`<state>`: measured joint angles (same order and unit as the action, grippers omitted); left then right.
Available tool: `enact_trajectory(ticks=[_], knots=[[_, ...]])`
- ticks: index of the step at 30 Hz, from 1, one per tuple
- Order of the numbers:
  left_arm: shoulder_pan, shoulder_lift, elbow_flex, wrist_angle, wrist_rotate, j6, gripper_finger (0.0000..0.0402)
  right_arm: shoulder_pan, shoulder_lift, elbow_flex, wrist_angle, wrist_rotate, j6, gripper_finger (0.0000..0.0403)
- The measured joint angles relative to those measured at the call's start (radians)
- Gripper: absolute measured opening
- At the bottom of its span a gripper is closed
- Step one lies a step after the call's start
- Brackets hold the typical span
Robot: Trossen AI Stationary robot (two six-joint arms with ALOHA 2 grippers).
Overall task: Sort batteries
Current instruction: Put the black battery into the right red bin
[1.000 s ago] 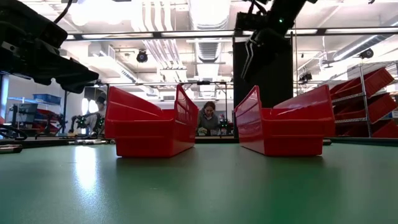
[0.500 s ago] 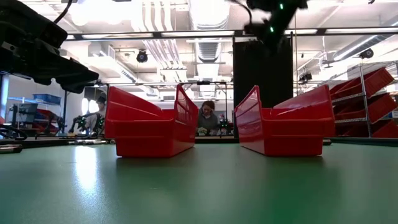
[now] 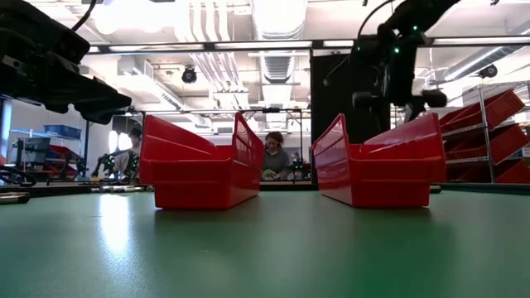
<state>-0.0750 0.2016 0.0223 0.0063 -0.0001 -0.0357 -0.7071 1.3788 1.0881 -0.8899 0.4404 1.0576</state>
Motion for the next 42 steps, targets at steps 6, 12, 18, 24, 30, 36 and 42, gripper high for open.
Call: enact_trajectory(ticks=[6, 12, 18, 24, 30, 36, 42], knots=[[0.000, 0.000, 0.000, 0.000, 0.000, 0.000, 0.0155, 0.088, 0.000, -0.106, -0.062, 0.014, 0.382, 0.0203], [0.000, 0.000, 0.000, 0.000, 0.000, 0.000, 0.0155, 0.201, -0.001, -0.246, -0.062, 0.062, 0.833, 0.0205], [0.000, 0.000, 0.000, 0.000, 0.000, 0.000, 0.0155, 0.216, 0.016, -0.326, 0.015, 0.086, 0.986, 0.0205], [0.000, 0.000, 0.000, 0.000, 0.000, 0.000, 0.0155, 0.161, 0.054, -0.331, 0.040, 0.081, 0.965, 0.0205], [0.000, 0.000, 0.000, 0.000, 0.000, 0.000, 0.0155, 0.147, 0.073, -0.346, 0.106, 0.055, 0.970, 0.0205], [0.000, 0.000, 0.000, 0.000, 0.000, 0.000, 0.0155, 0.148, 0.102, -0.351, 0.177, 0.031, 1.001, 0.0205], [0.000, 0.000, 0.000, 0.000, 0.000, 0.000, 0.0155, 0.148, 0.152, -0.350, 0.196, 0.007, 1.042, 0.0205]])
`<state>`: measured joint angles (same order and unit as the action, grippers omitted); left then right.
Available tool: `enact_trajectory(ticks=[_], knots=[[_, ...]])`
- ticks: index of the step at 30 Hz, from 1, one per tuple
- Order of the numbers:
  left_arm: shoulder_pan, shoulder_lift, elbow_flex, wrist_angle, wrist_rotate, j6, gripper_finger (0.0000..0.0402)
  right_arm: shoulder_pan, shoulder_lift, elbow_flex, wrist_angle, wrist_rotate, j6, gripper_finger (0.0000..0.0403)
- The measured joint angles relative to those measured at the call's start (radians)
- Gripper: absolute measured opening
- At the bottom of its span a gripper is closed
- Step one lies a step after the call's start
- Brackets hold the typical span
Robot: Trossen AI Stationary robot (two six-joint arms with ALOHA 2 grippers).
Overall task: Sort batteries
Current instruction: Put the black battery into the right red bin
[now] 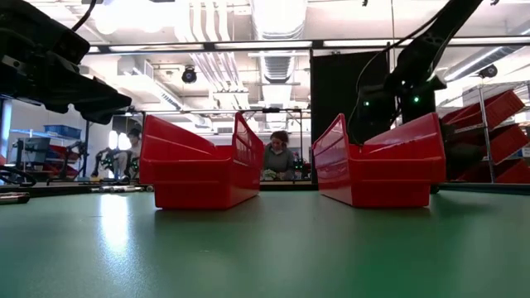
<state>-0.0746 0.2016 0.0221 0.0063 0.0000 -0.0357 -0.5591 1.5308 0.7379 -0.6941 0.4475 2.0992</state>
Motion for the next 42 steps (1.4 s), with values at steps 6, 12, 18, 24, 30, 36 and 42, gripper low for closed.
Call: enact_trajectory(ticks=[6, 12, 18, 24, 30, 36, 42], knots=[[0.000, 0.000, 0.000, 0.000, 0.000, 0.000, 0.0155, -0.010, 0.022, 0.001, -0.002, -0.003, 0.004, 0.0195], [0.000, 0.000, 0.000, 0.000, 0.000, 0.000, 0.0155, -0.015, 0.022, -0.005, -0.003, -0.006, 0.004, 0.0149], [0.000, 0.000, 0.000, 0.000, 0.000, 0.000, 0.0155, -0.017, 0.023, -0.016, -0.004, 0.020, -0.005, 0.0093], [0.000, 0.000, 0.000, 0.000, 0.000, 0.000, 0.0155, -0.021, 0.023, -0.045, 0.006, 0.040, -0.006, 0.0055], [0.000, 0.000, 0.000, 0.000, 0.000, 0.000, 0.0155, -0.039, 0.009, -0.058, -0.009, 0.061, -0.028, 0.0052], [0.000, 0.000, 0.000, 0.000, 0.000, 0.000, 0.0155, -0.048, -0.023, -0.062, -0.025, 0.080, -0.059, 0.0053], [0.000, 0.000, 0.000, 0.000, 0.000, 0.000, 0.0155, -0.048, -0.028, -0.062, -0.021, 0.074, -0.069, 0.0054]])
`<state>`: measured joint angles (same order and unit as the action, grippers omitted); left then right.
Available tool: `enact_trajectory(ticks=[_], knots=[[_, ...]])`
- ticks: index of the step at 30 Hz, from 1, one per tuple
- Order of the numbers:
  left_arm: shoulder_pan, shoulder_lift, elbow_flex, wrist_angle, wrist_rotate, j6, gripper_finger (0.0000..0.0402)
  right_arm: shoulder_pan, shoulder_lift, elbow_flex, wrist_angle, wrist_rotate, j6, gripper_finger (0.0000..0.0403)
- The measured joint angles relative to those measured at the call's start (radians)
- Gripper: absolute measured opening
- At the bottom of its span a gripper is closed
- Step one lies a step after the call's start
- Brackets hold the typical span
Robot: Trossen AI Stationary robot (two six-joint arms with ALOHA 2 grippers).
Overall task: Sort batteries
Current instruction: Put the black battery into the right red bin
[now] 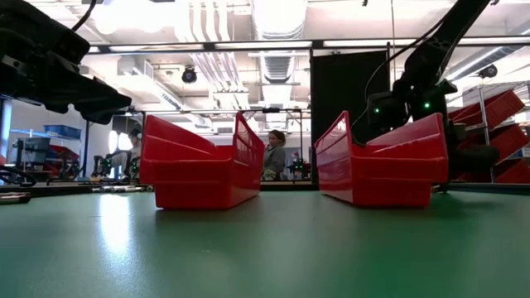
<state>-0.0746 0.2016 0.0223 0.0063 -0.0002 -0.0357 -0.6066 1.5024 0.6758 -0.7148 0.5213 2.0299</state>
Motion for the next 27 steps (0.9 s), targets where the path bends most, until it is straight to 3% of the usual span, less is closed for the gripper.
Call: enact_trajectory(ticks=[10, 27], knots=[[0.000, 0.000, 0.000, 0.000, 0.000, 0.000, 0.0155, 0.004, -0.032, 0.000, 0.011, -0.028, 0.000, 0.0054], [0.000, 0.000, 0.000, 0.000, 0.000, 0.000, 0.0155, 0.009, -0.199, 0.002, 0.014, 0.005, -0.065, 0.0054]])
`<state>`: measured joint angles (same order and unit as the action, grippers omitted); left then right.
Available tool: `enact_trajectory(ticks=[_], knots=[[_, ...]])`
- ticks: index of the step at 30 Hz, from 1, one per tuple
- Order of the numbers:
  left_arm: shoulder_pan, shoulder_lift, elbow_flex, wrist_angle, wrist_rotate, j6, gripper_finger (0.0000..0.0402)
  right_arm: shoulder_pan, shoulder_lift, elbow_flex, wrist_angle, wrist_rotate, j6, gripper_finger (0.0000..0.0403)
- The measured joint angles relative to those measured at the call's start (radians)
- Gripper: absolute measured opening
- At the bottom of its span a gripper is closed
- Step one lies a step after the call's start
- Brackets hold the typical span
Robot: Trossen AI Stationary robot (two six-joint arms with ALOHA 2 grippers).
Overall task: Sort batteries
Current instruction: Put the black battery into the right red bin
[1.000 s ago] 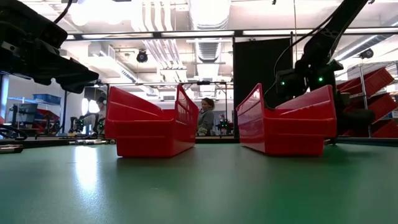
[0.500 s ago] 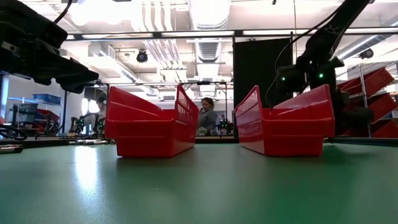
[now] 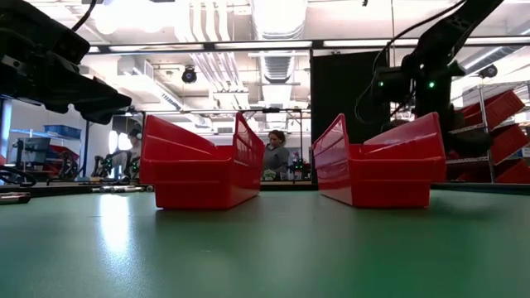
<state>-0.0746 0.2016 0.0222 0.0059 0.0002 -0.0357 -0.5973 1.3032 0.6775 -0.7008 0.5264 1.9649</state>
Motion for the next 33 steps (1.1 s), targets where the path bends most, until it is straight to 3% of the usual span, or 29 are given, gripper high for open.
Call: enact_trajectory(ticks=[8, 17, 23, 26, 33], knots=[[0.000, 0.000, 0.000, 0.000, 0.000, 0.000, 0.0155, -0.019, -0.147, 0.001, -0.004, 0.032, -0.165, 0.0054], [0.000, 0.000, 0.000, 0.000, 0.000, 0.000, 0.0155, 0.080, -0.268, 0.051, 0.017, 0.086, -0.645, 0.0045], [0.000, 0.000, 0.000, 0.000, 0.000, 0.000, 0.0155, 0.279, -0.252, 0.145, 0.132, 0.063, -1.003, 0.0032], [0.000, 0.000, 0.000, 0.000, 0.000, 0.000, 0.0155, 0.374, -0.217, 0.210, 0.134, 0.003, -1.185, 0.0031], [0.000, 0.000, 0.000, 0.000, 0.000, 0.000, 0.0155, 0.499, -0.082, 0.352, 0.045, -0.068, -1.238, 0.0013]])
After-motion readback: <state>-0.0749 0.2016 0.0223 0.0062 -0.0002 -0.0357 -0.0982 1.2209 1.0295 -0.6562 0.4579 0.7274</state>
